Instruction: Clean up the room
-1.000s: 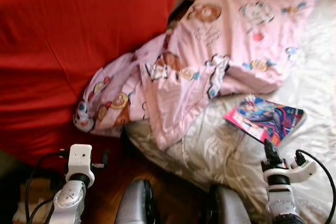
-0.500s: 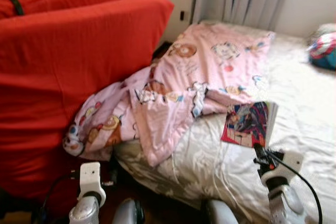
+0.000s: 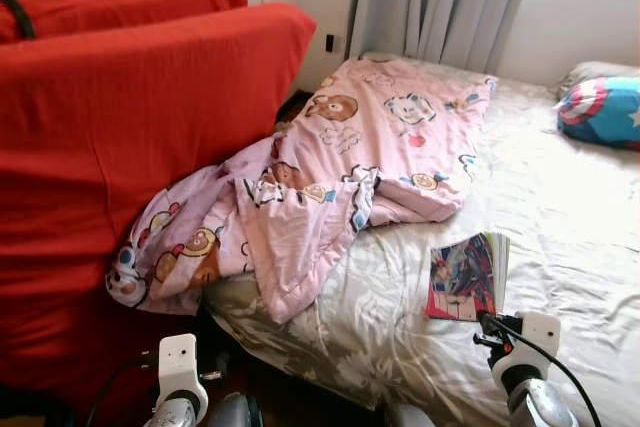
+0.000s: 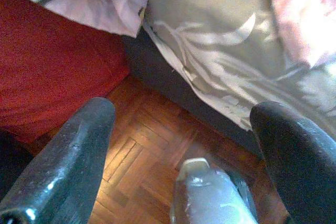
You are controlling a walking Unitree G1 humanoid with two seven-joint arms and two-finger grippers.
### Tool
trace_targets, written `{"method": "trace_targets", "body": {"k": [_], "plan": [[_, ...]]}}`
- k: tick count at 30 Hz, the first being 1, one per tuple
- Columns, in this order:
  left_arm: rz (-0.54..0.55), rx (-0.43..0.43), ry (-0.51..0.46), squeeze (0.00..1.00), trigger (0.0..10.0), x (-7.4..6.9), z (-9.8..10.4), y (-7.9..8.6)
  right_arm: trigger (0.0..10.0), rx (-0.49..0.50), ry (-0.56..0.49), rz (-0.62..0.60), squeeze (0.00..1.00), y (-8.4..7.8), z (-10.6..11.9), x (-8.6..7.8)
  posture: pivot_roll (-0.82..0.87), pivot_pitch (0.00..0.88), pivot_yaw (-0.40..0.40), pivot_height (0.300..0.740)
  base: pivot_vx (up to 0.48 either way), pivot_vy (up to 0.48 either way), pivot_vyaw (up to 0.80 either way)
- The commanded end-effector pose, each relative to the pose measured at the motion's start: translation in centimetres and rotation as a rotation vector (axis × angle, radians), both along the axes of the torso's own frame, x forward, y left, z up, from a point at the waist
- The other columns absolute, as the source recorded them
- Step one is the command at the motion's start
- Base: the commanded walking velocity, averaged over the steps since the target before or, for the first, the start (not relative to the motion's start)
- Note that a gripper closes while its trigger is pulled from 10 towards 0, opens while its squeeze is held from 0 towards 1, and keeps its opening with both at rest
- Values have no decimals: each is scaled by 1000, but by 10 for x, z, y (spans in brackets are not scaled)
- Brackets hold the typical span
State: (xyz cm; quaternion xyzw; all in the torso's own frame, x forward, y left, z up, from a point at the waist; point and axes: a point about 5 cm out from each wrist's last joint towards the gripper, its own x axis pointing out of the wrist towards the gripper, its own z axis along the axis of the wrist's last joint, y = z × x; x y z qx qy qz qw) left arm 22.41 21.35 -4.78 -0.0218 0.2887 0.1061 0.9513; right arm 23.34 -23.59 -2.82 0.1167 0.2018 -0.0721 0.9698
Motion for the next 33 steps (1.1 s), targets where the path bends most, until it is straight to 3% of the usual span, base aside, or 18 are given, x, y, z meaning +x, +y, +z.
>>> {"method": "trace_targets", "body": {"k": [1, 8, 12, 16, 21, 29, 33], "plan": [[8, 0, 26, 0, 10000, -3, -3, 1, 10000, -13, -19, 29, 0, 5, 6, 11, -93, 0, -86, 719, 0, 0, 0], [-25, 1, 101, 0, 10000, -16, -13, 0, 10000, 20, 89, 30, 0, 16, -11, -2, -91, 0, -67, 740, 0, 0, 0], [-4, -5, 137, 0, 10000, -24, -18, 2, 10000, -35, 135, 15, 0, 15, -16, -10, -81, 0, -60, 740, 0, 0, 0], [16, -10, 155, 0, 10000, -29, -20, 5, 10000, -42, 41, -75, 0, 4, -4, -1, -90, 0, -52, 740, 0, 0, 0], [17, -14, 168, 0, 10000, -32, -21, 9, 10000, -134, -42, -7, 0, 4, 9, 11, -84, 0, -51, 740, 0, 0, 0], [24, -14, 182, 0, 10000, -35, -22, 12, 10000, -147, -37, -4, 0, 6, 10, 13, -105, 0, -60, 740, 0, 0, 0], [-15, -4, 206, 0, 10000, -36, -24, 7, 10000, -156, -38, -17, 0, 4, 10, 12, -123, 0, -48, 740, 0, 0, -692]]}}
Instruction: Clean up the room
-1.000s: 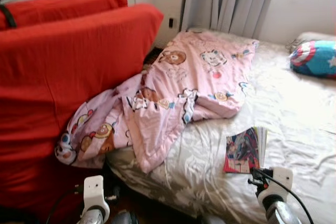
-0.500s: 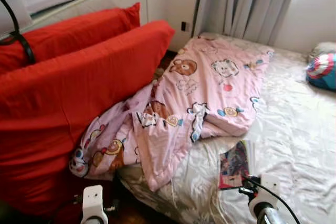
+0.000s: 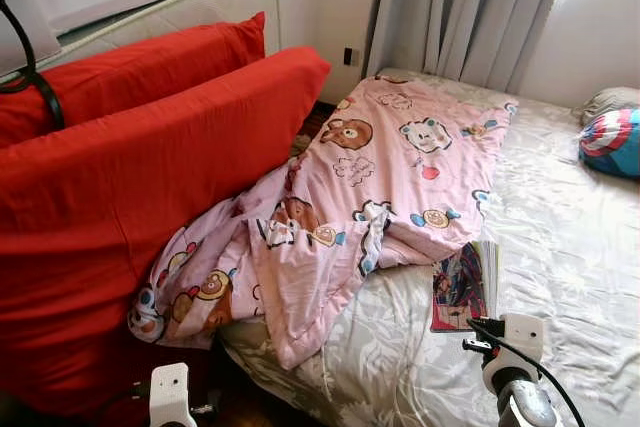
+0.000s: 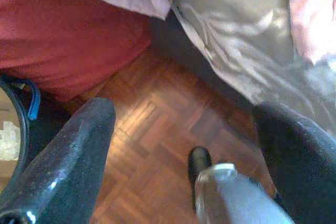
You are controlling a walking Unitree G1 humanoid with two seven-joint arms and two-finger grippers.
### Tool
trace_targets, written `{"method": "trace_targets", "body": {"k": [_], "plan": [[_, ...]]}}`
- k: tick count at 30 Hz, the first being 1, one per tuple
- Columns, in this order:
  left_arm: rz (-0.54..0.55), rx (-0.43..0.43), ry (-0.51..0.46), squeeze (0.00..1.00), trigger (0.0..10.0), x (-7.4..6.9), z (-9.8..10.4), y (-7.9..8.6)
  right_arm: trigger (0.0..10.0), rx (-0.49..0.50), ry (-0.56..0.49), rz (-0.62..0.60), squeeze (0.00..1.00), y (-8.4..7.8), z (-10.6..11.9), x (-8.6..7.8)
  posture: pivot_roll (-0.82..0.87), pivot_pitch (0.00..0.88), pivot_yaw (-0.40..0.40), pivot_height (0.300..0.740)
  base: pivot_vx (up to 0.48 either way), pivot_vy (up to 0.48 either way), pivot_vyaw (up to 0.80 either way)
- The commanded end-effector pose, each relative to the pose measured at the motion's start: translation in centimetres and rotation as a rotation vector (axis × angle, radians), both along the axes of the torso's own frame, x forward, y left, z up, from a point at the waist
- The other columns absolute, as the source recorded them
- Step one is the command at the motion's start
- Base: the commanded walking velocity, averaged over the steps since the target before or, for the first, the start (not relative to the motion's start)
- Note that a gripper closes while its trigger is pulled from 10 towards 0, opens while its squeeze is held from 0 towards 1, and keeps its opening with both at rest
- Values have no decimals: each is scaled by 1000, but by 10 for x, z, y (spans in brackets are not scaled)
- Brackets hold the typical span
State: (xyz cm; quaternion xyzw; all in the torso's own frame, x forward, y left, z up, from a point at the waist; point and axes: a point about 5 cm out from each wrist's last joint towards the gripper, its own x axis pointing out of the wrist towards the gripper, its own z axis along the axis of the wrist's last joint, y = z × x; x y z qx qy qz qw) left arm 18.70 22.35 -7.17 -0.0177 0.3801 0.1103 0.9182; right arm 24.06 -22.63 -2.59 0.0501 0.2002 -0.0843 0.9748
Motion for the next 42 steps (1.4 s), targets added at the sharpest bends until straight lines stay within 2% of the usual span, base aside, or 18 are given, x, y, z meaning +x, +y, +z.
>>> {"method": "trace_targets", "body": {"k": [1, 8, 16, 30, 42], "plan": [[-44, 14, 16, 0, 10000, 1, -1, -4, 10000, -17, -46, -29, 0, -6, 7, 4, -124, 0, -47, 740, 0, 0, -769], [-51, 25, 30, 0, 10000, -1, -1, -1, 10000, -20, -30, -29, 0, -6, 6, 4, -125, 0, -44, 740, 0, -288, -769], [-59, 33, 47, 0, 10000, -6, -2, 7, 10000, -19, -27, -50, 0, -6, 6, 5, -131, 0, -27, 740, 0, 0, -768], [-78, 33, 54, 0, 10000, -4, -3, -1, 10000, -22, -24, -70, 0, -8, 4, 1, -128, 0, -22, 740, 0, 0, -765], [-94, 40, 53, 0, 10000, 2, -2, -5, 10000, -18, -36, -45, 0, -2, 4, 2, -133, 0, -16, 740, 0, -177, 0]]}}
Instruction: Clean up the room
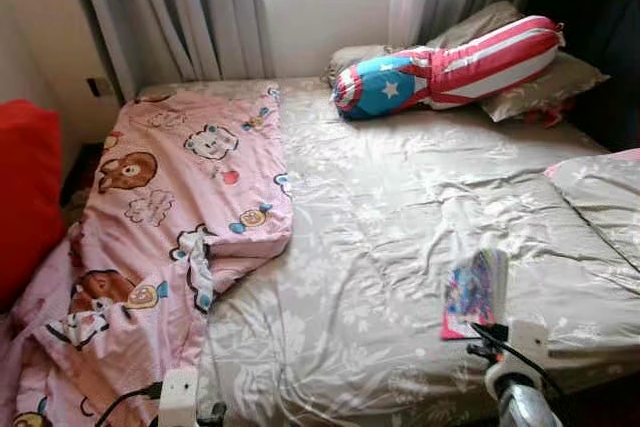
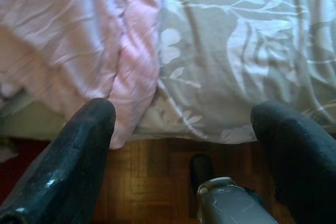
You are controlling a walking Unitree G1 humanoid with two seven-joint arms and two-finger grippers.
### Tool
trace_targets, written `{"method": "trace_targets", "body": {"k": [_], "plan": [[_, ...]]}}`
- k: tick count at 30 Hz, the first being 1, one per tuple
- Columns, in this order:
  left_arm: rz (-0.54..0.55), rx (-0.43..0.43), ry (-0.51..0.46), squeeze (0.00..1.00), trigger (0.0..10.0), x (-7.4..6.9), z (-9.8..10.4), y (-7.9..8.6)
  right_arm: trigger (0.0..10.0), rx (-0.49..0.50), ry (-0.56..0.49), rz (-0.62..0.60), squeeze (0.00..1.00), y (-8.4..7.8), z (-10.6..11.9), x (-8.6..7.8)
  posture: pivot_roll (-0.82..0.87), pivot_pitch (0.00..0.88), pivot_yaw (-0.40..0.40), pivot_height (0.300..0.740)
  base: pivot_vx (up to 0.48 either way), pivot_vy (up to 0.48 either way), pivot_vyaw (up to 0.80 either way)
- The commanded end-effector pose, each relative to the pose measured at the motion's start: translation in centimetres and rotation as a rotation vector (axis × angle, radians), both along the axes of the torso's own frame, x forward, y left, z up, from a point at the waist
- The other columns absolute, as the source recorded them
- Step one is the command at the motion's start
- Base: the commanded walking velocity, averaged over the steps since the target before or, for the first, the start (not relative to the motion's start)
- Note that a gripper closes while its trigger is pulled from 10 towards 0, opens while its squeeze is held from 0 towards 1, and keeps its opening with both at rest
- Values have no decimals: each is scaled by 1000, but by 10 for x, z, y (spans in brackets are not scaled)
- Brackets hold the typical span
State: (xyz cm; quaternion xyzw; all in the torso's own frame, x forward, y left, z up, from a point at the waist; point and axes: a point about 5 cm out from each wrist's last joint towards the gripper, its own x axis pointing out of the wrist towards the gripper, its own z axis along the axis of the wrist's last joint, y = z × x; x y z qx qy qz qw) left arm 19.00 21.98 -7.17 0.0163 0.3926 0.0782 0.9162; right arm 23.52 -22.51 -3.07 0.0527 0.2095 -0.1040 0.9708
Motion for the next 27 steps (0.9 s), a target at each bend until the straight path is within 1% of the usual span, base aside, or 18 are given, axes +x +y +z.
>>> {"method": "trace_targets", "body": {"k": [1, 5, 9, 11, 17, 27], "plan": [[-9, 5, 22, 0, 10000, -1, -1, -1, 10000, -19, -56, -4, 0, -3, 9, 8, -133, 0, -16, 740, 0, -259, 0], [-7, 8, 23, 0, 10000, -2, -1, 0, 10000, -47, -57, 7, 0, -3, 10, 8, -134, 0, -15, 740, 0, -270, 0], [-6, 12, 27, 0, 10000, -4, -2, 2, 10000, -44, -59, -3, 0, -4, 10, 8, -135, 0, -13, 740, 0, -292, 795], [-7, 13, 29, 0, 10000, -4, -2, 3, 10000, -29, -62, -22, 0, -6, 10, 8, -135, 0, -12, 740, 0, -332, 0], [-11, 18, 36, 0, 10000, -7, -3, 6, 10000, -31, -62, -24, 0, -6, 10, 7, -139, 0, -8, 740, 0, -338, 0], [-22, 22, 47, 0, 10000, -12, -5, 5, 10000, -26, -63, -26, 0, -5, 10, 7, -144, 0, -3, 740, 0, -367, 0]]}}
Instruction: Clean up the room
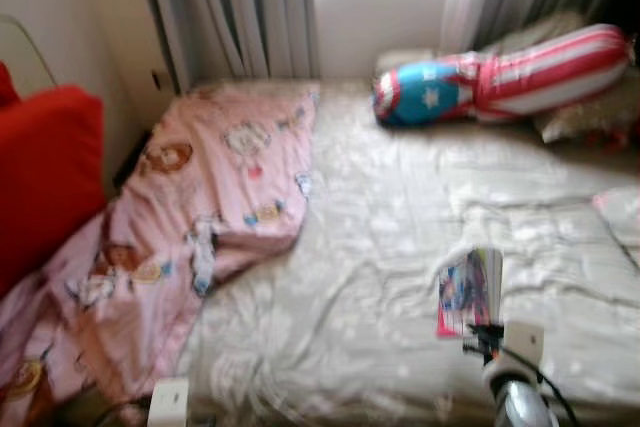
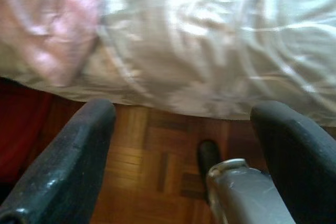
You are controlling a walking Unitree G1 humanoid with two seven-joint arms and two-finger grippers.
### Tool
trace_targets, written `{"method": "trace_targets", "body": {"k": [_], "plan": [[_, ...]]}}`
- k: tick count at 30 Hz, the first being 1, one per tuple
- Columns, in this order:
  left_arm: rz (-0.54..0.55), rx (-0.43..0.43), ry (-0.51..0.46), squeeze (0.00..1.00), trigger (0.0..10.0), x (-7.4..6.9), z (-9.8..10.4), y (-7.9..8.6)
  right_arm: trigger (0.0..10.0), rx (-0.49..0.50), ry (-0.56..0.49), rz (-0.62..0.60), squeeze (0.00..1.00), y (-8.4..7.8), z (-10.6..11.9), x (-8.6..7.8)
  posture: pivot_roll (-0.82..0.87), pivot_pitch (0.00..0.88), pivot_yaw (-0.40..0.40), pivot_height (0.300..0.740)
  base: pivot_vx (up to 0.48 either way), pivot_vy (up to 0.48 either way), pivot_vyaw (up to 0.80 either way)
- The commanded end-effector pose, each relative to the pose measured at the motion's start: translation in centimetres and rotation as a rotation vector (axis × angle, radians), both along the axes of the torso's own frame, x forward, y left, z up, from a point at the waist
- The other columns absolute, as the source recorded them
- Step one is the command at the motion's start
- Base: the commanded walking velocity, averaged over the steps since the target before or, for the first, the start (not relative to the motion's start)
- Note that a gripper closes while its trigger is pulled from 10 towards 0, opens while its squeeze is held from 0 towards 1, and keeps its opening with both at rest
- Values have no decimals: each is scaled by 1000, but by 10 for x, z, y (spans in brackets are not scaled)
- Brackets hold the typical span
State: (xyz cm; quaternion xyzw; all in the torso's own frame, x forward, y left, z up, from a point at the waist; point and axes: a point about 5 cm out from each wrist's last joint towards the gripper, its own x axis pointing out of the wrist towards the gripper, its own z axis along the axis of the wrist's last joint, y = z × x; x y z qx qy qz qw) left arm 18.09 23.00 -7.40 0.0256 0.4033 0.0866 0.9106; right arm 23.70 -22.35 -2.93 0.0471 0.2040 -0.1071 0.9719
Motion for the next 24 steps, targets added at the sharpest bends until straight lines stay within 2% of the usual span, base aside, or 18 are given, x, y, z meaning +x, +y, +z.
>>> {"method": "trace_targets", "body": {"k": [1, 24], "plan": [[-32, 0, 24, 0, 10000, -4, -3, -5, 10000, -12, -53, -21, 0, -6, 8, 5, -144, 0, -2, 740, 0, -368, 0], [-44, 2, 54, 0, 10000, -13, -6, 3, 10000, -14, -44, -21, 0, -7, 6, 2, -153, 0, 1, 740, 0, -368, 0]]}}
